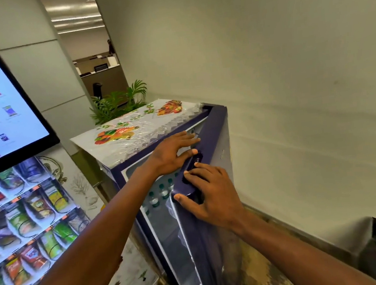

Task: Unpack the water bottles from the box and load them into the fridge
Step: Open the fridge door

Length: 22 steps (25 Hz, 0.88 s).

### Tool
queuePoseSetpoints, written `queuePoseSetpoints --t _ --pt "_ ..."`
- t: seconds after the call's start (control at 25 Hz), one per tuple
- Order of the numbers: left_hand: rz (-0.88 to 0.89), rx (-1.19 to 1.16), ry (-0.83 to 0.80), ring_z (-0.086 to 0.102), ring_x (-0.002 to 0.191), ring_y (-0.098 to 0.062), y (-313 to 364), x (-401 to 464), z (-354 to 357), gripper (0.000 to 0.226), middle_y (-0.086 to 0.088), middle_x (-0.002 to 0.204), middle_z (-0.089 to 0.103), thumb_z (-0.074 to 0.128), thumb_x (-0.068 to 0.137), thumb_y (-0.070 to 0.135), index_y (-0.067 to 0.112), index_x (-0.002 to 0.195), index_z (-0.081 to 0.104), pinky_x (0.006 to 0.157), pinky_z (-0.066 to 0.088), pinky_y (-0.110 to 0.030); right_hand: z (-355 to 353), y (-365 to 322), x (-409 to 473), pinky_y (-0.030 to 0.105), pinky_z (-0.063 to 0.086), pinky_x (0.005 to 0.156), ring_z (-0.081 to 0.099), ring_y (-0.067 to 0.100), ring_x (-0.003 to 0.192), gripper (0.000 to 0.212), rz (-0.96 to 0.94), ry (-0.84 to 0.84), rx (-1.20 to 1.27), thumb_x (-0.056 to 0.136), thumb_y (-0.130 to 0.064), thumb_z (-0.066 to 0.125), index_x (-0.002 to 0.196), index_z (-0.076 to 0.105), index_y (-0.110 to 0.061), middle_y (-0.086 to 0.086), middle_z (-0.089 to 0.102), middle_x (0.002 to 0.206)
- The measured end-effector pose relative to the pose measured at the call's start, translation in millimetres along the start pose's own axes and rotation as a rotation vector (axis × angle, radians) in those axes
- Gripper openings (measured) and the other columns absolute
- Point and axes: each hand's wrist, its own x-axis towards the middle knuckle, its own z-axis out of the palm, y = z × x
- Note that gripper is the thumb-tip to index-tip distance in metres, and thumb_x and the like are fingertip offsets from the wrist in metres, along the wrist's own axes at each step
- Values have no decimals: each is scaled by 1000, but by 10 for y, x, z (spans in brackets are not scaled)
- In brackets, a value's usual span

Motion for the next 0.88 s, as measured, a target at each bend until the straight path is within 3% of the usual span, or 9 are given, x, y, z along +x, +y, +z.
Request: queuePoseSetpoints --t 0.16,0.4,0.56,0.76,0.88 --pt "82 16 -87 22 152 -20 123 156 123 43 2 153 46 53 99 42 28 140 58 122 25 -45 -258 221 -141 42 45 98 58 19 128 53 -39 21 29 86 -58 69 118 74 -16 -2 70 124" --pt "201 28 -77 -1 155 -18 573 471 519 53 3 164 24 31 102 51 32 152 37 125 8 -37 -832 694 -350 46 46 96 59 21 129 51 -92 27 -40 83 -49 70 117 73 -11 3 71 123" --pt "250 8 -88 -12 154 -14 913 771 851 48 2 167 15 28 108 37 31 156 28 125 -2 -39 -1276 978 -416 38 48 94 62 19 124 55 -19 -13 -87 83 -61 69 112 73 -15 0 73 118" --pt "256 -94 -137 -10 153 -7 1314 1200 1202 50 7 167 14 21 108 37 34 158 22 124 -4 -34 -1832 1374 -465 38 56 87 61 16 123 31 154 -156 -115 91 -40 65 113 71 -18 1 74 115" --pt "245 -88 -102 -1 154 -7 1474 1434 1398 53 9 165 21 16 106 46 36 158 20 126 3 -37 -2142 1585 -405 40 56 75 66 23 104 28 248 -284 -252 95 -37 50 109 66 -20 3 71 110"
